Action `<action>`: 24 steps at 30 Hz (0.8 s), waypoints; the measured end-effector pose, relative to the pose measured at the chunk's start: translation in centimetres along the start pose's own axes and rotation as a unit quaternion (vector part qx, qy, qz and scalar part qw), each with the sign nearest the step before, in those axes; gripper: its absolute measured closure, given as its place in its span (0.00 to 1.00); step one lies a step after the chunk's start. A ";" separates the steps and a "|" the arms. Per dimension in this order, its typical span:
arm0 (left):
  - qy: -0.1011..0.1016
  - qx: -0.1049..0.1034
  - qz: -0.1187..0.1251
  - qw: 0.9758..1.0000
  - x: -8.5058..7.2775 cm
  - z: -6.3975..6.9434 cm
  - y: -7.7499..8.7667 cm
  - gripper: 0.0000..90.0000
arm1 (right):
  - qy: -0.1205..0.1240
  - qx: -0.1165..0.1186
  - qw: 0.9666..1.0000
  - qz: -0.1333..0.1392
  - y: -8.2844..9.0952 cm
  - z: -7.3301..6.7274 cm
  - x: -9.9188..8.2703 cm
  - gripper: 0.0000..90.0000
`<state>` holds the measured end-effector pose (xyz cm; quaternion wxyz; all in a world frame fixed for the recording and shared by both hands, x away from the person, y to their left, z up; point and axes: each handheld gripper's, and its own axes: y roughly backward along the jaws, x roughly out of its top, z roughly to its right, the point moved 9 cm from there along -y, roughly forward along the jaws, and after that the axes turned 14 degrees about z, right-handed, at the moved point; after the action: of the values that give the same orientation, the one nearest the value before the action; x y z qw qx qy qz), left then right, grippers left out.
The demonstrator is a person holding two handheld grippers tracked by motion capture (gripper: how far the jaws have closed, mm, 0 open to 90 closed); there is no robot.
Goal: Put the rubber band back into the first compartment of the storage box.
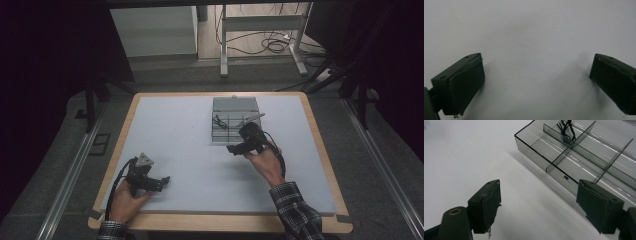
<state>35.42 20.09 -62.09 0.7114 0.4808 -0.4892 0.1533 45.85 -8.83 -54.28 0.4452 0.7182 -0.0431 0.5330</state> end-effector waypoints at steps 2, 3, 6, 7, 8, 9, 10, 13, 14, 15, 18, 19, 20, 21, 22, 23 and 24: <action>0.000 0.000 0.000 1.000 0.0 0.0 0.0 0.00 | -0.002 0.001 1.000 0.000 0.2 0.0 -0.2 0.21; 0.000 0.000 0.000 1.000 0.0 0.0 0.0 0.00 | -0.001 0.000 1.000 -0.001 0.2 0.0 -0.2 0.21; 0.000 0.000 0.000 1.000 0.0 0.0 0.0 0.00 | -0.004 0.002 1.000 -0.001 0.5 0.0 -0.4 0.20; 0.000 0.000 0.000 1.000 0.0 0.0 0.0 0.00 | -0.005 0.003 1.000 -0.001 0.6 0.0 -0.5 0.19; 0.000 0.000 0.000 1.000 0.0 0.0 0.0 0.00 | -0.004 0.003 1.000 -0.001 0.7 0.0 -0.6 0.19; 0.000 0.000 0.000 1.000 0.0 0.0 0.0 0.00 | -0.005 0.003 1.000 -0.001 0.8 0.0 -0.6 0.18; 0.000 0.000 0.000 1.000 0.0 0.0 0.0 0.00 | -0.004 0.004 1.000 0.000 0.9 0.0 -0.7 0.18; 0.000 0.000 0.000 1.000 0.0 0.0 0.0 0.00 | -0.007 0.004 1.000 -0.001 1.2 0.0 -0.9 0.17; 0.000 0.000 0.000 1.000 0.0 0.0 0.0 0.00 | -0.005 0.005 1.000 0.000 1.2 0.0 -1.0 0.16; 0.000 0.000 0.000 1.000 0.0 0.0 0.0 0.00 | -0.007 0.004 1.000 -0.002 1.3 0.0 -1.1 0.16; 0.000 0.000 0.000 1.000 0.0 0.0 0.0 0.00 | -0.005 0.004 1.000 -0.002 1.7 0.2 -1.3 0.14; 0.000 0.000 0.000 1.000 0.0 0.0 0.0 0.00 | -0.006 0.003 1.000 -0.003 1.8 0.2 -1.4 0.14; 0.000 0.000 0.000 1.000 0.0 0.0 0.0 0.00 | -0.006 0.002 1.000 -0.004 1.9 0.2 -1.6 0.14; 0.000 0.000 0.000 1.000 0.0 0.0 0.0 0.00 | -0.006 0.003 1.000 -0.005 2.0 0.3 -1.7 0.13; 0.000 0.000 0.000 1.000 0.0 0.0 0.0 0.00 | -0.005 0.003 1.000 -0.005 2.1 0.3 -1.8 0.13; 0.000 0.000 0.000 1.000 0.0 0.0 0.0 0.00 | -0.005 0.002 1.000 -0.006 2.2 0.3 -1.9 0.13; 0.000 0.000 0.000 1.000 0.0 0.0 0.0 0.00 | -0.004 0.002 1.000 -0.007 2.3 0.3 -2.0 0.13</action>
<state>35.42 20.09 -62.10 0.7113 0.4808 -0.4893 0.1533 44.03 -11.25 -54.54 0.4473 0.7214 -0.0392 0.5272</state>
